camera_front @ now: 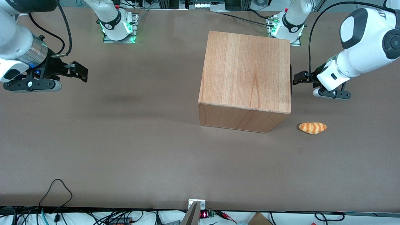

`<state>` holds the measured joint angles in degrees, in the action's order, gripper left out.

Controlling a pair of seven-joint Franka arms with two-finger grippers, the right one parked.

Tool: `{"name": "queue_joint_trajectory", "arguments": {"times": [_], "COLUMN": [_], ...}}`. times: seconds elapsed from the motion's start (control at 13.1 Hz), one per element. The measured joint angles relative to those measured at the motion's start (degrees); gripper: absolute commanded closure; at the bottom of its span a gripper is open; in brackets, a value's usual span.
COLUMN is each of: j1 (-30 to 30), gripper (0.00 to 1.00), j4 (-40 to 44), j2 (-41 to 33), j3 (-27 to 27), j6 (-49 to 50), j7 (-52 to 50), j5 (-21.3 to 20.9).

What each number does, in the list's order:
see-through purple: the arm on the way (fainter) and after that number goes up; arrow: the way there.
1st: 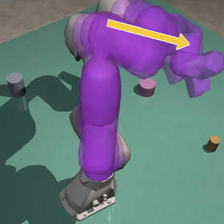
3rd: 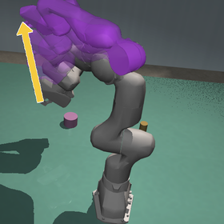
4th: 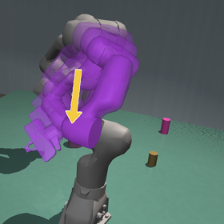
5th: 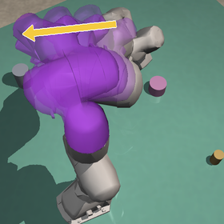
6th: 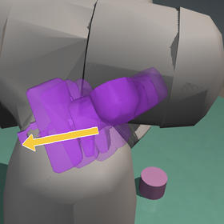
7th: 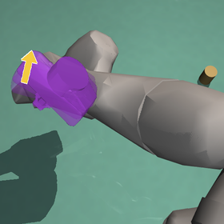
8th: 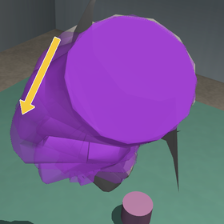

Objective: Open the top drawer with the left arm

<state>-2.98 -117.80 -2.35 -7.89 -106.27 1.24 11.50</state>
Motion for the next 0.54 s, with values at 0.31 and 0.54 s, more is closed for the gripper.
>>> {"name": "queue_joint_trajectory", "arguments": {"times": [0.31, 0.54], "j1": [-0.05, -0.13], "gripper": [0.0, 0.0], "j4": [-1.36, -2.12], "j2": [0.58, 0.82], "j3": [0.04, 0.12], "j6": [-0.98, -1.21], "j7": [0.71, 2.37], "j5": [1.14, 1.91]}}
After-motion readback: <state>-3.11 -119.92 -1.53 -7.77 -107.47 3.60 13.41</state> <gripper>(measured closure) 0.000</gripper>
